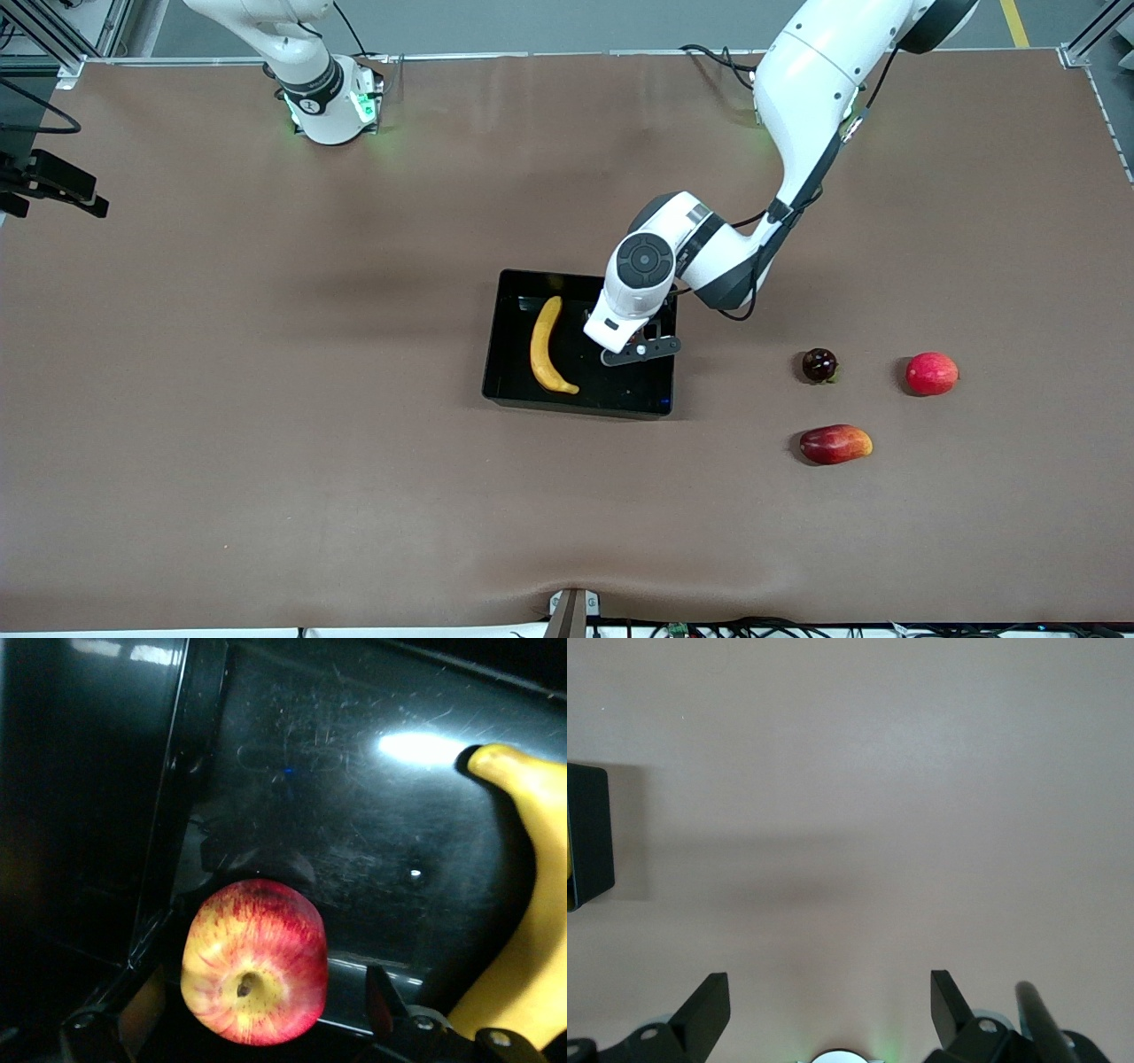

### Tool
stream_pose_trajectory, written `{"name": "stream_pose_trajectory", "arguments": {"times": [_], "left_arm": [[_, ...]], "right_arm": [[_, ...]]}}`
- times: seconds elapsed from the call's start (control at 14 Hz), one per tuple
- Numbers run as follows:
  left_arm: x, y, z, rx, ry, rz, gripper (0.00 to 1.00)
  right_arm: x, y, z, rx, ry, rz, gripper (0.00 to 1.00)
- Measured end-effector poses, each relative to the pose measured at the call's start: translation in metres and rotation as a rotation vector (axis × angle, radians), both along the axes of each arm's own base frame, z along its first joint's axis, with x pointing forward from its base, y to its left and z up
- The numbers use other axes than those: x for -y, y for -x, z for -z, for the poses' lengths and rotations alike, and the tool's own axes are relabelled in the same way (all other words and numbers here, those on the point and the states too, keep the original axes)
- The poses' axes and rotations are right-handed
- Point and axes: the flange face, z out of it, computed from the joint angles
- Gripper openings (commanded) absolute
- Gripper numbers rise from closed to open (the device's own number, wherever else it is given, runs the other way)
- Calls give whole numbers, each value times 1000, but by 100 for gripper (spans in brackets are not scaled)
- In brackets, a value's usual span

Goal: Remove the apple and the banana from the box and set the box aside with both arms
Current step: 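Grasp the red apple and carry it beside the plum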

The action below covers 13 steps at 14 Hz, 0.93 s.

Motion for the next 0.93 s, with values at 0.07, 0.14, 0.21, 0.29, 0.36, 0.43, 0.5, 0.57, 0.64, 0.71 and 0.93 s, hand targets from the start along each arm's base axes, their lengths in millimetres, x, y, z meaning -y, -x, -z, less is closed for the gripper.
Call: {"name": "stream_pose_trajectory", "arguments": {"times": [0.07,0.14,0.21,0.29,0.36,0.43,0.5,0.57,0.64,0.71,0.93], "left_arm": [[0,1,4,-4,-4,3,44],[0,2,7,-4,-9,7,11],[0,2,8,-3,-12,10,0],[0,1,7,0,-11,11,0],[1,-1,4,5,-8,11,0],[2,-3,-1,14,-4,10,0],[3,-7,-13,28,0,10,0],[3,-11,-32,43,0,8,0],[0,-17,-61,68,1,4,0],[-9,-24,-97,99,2,-1,0],[-73,-49,-201,181,-3,11,0]], "right_arm": [[0,0,0,0,0,1,100],[1,0,0,0,0,1,100],[1,0,0,0,0,2,100],[1,0,0,0,0,2,100],[1,0,0,0,0,2,100],[1,0,0,0,0,2,100],[1,0,0,0,0,2,100],[1,0,0,0,0,2,100],[1,0,0,0,0,2,100],[1,0,0,0,0,2,100],[1,0,0,-1,-1,2,100]]}}
